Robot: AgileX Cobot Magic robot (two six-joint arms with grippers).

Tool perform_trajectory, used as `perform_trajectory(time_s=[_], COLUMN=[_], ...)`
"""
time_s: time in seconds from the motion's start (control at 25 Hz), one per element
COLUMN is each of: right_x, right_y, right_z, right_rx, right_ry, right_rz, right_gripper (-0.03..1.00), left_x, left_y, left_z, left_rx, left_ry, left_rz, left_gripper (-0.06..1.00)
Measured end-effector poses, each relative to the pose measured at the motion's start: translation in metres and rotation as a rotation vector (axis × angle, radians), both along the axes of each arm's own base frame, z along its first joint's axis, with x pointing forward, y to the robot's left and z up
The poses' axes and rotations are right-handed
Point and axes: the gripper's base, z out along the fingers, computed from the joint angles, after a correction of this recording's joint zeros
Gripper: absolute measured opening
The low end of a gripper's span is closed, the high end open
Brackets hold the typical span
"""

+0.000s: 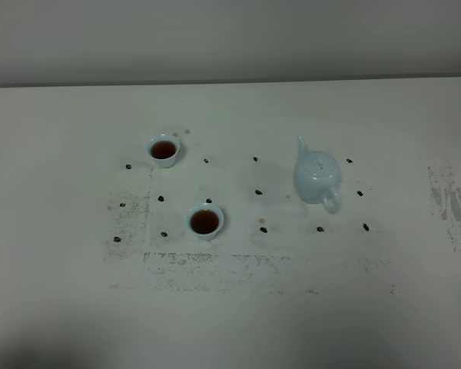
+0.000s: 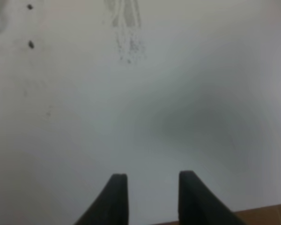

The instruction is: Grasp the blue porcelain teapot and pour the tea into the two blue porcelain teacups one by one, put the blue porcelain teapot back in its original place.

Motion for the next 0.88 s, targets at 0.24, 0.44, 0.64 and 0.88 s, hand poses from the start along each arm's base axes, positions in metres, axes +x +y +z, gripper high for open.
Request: perform_trajectory(time_s=[0.24,0.44,0.64,0.88], right_x=[-0.023,-0.038,-0.044,-0.054], right_y=[0.000,0.001,0.005,0.008], right_z=[-0.019,-0.025,-0.027,-0.030], right_rx=[-0.047,-0.039,-0.050,-0.044], right_ry=[-0.054,-0.139,-0.224,-0.336], right_rz=[0.098,0.129,0.215,0.259], right_gripper=[0.25,0.25,0.25,0.25], left_x=[0.000,0.000,0.000,0.000], left_y=[0.000,0.000,0.000,0.000], left_z=[0.000,0.000,0.000,0.000], left_rx=[0.000,0.000,0.000,0.000], left_ry=[0.000,0.000,0.000,0.000], left_rz=[0.000,0.000,0.000,0.000], left_gripper=[0.72,0.72,0.72,0.72])
